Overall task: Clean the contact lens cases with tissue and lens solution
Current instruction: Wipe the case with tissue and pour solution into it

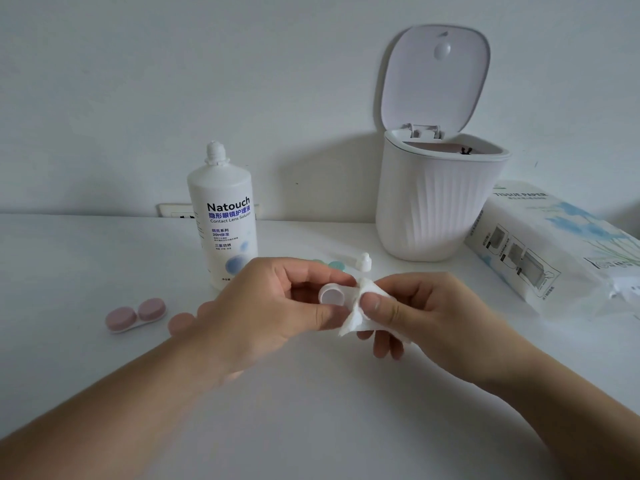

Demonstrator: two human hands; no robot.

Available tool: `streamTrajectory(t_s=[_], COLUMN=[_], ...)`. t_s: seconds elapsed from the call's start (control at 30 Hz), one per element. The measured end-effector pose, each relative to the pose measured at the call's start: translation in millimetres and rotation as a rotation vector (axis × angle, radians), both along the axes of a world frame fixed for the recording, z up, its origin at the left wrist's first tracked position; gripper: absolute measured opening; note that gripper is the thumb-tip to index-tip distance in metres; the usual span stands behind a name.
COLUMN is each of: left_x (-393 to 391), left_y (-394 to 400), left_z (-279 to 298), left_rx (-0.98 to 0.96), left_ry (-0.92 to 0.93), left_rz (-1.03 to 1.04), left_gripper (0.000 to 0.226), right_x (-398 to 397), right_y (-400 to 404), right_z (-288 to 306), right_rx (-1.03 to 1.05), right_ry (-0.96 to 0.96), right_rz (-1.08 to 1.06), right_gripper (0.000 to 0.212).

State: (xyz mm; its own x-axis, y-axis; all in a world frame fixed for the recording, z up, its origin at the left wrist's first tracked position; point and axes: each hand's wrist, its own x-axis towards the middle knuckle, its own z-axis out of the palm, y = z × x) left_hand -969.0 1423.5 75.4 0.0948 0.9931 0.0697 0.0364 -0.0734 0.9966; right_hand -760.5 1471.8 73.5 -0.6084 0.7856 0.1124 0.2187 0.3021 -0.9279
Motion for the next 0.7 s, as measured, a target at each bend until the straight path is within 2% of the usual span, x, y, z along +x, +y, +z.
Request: streamTrajectory(t_s=[0.2,0.37,0.53,0.63,0.7], left_x=[4.1,3.6,2.0,2.1,2.8], left_y=[-1.2,-2.8,-0.6,-1.1,-1.4], left_z=[-6.8,-8.5,-8.2,-9.1,-10.4], left_rx=[0.171,0.373,0.452,0.448,0.465], left_ry=[0.063,0.346,0.434,0.445,0.414], left_rz=[0.056,0.108,0.144,0.130,0.155], left_gripper=[0.030,0.028,0.033,0.032,0.039], right_x=[2.0,4.3,4.1,4.3,5.4], right_y=[1.5,2.6,1.2,2.0,2.3], right_z=[-2.8,-1.2,-1.0,-2.1,-1.6], right_rx=[0.021,-0.062,-0.057,-0.009,0.049], right_ry=[-0.093,-0.071,-0.089,-0.132,-0.162], right_rz=[0.037,0.102,0.147,0.135,0.101], right_gripper=[0.032,0.032,0.030,0.032,0.034])
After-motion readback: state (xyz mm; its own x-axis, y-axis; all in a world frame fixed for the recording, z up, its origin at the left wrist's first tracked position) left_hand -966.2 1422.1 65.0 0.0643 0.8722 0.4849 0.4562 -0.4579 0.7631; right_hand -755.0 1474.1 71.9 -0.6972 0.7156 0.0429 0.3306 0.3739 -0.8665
